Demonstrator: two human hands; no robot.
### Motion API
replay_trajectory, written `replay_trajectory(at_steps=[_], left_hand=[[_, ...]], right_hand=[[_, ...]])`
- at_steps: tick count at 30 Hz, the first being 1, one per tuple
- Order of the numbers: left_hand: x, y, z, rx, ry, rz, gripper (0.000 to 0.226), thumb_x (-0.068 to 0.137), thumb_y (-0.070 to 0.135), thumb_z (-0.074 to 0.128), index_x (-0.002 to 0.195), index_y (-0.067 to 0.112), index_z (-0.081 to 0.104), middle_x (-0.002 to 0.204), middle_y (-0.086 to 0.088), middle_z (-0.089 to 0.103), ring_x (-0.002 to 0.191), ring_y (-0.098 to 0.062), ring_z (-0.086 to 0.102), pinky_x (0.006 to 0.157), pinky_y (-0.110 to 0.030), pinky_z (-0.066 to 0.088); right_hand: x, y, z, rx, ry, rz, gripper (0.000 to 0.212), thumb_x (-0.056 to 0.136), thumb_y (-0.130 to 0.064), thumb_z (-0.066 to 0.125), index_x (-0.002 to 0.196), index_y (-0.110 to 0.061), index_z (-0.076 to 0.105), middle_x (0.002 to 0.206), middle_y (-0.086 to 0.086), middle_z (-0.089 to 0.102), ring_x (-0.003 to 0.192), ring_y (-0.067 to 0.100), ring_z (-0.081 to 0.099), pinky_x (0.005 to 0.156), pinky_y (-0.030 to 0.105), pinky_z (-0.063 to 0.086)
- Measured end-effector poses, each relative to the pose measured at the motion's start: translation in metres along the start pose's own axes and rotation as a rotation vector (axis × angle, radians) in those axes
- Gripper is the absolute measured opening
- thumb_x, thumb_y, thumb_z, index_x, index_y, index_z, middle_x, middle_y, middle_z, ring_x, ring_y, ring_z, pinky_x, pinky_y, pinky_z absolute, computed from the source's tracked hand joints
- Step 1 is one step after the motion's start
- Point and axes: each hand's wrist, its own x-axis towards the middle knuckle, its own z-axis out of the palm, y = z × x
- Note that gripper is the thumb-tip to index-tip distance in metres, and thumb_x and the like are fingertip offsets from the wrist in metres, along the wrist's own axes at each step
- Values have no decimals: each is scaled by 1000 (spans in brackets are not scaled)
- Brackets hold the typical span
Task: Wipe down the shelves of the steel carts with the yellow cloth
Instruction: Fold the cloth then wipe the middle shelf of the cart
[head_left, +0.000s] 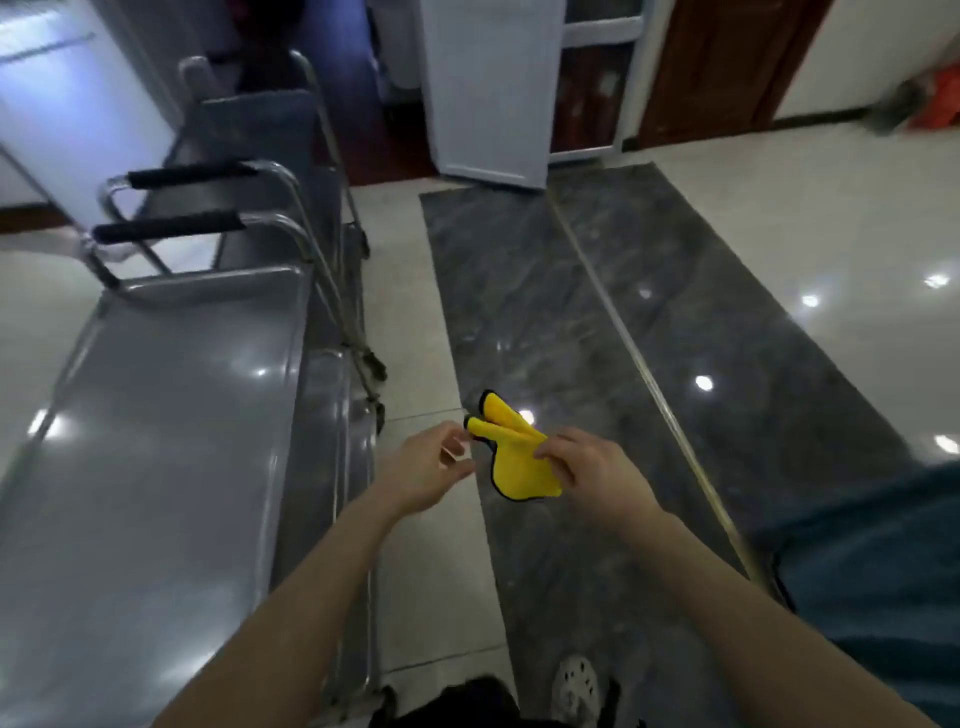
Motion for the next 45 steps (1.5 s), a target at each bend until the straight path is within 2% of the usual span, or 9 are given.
replay_trajectory(at_steps=[8, 11, 15, 21, 28, 31, 35, 40, 45], left_hand=[[14, -33, -13, -23, 224, -252, 121, 70, 58, 95, 167, 36, 25, 171, 6, 29, 156, -19, 29, 127, -44, 34], [33, -56, -16, -43, 222, -373, 85, 81, 48, 88, 155, 31, 50, 159, 0, 49, 146, -23, 43, 121, -45, 42], [45, -80, -30, -115, 237, -517, 17, 92, 42, 77, 97, 29, 67, 97, 3, 71, 92, -20, 67, 81, -42, 59], [43, -93, -41, -204, 352, -633, 13, 97, 32, 74, 101, 30, 62, 97, 1, 73, 90, -24, 71, 80, -43, 59], [52, -81, -16, -340, 530, -820, 13, 103, 31, 71, 116, 31, 72, 101, 8, 73, 88, -17, 70, 75, -32, 54], [49, -66, 1, -361, 611, -904, 11, 102, 35, 72, 112, 38, 68, 96, 17, 66, 88, -8, 66, 66, -18, 42], [25, -53, 36, -516, 846, -1078, 36, 88, 33, 82, 113, 38, 56, 99, 17, 68, 85, -3, 65, 70, -31, 51], [-2, -35, 103, -700, 965, -1272, 74, 65, 35, 97, 124, 45, 54, 112, 17, 63, 99, -11, 63, 81, -27, 51], [-7, -38, 160, -654, 957, -1391, 80, 68, 28, 100, 139, 19, 64, 131, 9, 55, 130, -24, 54, 112, -42, 47]], right_hand=[[147, -31, 19, 6, -217, -395, 30, 94, -10, 64, 120, -24, 60, 91, -1, 70, 82, 26, 65, 65, 36, 45], [187, -39, 39, 36, -342, -447, 29, 97, -13, 64, 122, -27, 62, 100, -4, 73, 88, 20, 67, 73, 39, 53], [233, -45, 59, 100, -432, -437, 31, 98, -11, 68, 125, -26, 67, 109, -5, 75, 95, 17, 69, 82, 34, 56], [301, -56, 96, 38, -620, -492, 43, 99, -14, 64, 141, -20, 64, 128, 1, 68, 117, 21, 63, 105, 39, 51], [354, -76, 153, -83, -923, -845, 70, 84, -51, 79, 147, -33, 56, 129, -8, 52, 115, 11, 52, 100, 32, 50], [354, -89, 173, -34, -1021, -1085, 56, 90, -54, 80, 140, -33, 65, 137, -10, 63, 122, 13, 56, 106, 33, 48], [334, -102, 185, 38, -1133, -1273, 26, 102, -47, 66, 116, -26, 70, 106, -5, 68, 97, 19, 63, 76, 35, 44], [294, -99, 188, 154, -1123, -1373, 11, 106, -29, 60, 112, -20, 61, 100, -2, 62, 86, 24, 61, 76, 44, 52], [264, -82, 195, 221, -1144, -1338, 9, 106, -26, 59, 114, -23, 59, 101, -6, 63, 83, 21, 60, 70, 37, 45]])
